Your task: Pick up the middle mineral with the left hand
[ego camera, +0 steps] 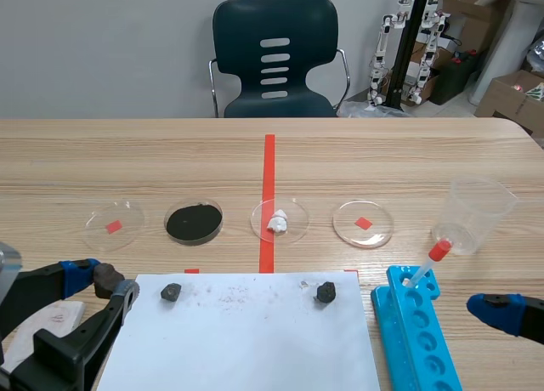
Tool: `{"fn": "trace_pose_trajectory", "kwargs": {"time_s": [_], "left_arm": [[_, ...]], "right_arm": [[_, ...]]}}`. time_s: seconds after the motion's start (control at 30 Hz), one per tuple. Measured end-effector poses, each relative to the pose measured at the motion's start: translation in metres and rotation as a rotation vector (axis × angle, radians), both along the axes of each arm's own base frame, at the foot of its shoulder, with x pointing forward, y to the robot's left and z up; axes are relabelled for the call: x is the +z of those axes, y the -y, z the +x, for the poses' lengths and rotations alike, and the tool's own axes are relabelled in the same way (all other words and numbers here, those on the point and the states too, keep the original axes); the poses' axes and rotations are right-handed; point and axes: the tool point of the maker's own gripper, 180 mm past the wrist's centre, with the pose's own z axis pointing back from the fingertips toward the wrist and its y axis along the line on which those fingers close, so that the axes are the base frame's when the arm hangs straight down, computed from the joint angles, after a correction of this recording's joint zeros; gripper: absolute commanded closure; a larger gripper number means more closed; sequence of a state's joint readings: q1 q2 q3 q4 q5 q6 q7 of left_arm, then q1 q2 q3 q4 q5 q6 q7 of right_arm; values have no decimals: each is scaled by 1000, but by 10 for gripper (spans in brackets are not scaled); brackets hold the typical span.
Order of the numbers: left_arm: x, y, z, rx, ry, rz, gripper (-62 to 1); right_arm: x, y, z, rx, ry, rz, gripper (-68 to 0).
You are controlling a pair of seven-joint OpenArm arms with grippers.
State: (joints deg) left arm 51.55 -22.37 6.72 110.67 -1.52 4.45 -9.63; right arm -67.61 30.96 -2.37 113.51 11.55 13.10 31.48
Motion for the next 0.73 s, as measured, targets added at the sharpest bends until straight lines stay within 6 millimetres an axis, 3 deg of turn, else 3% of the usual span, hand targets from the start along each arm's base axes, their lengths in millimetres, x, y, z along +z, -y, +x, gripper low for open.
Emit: {"fn": "trace_pose_trajectory", "kwargs": {"time_s": [0.73], "left_arm": [[-5, -1, -1, 5, -26, 12, -115]], "right_arm": [[0, 0, 0, 0, 0, 0, -679]]}}
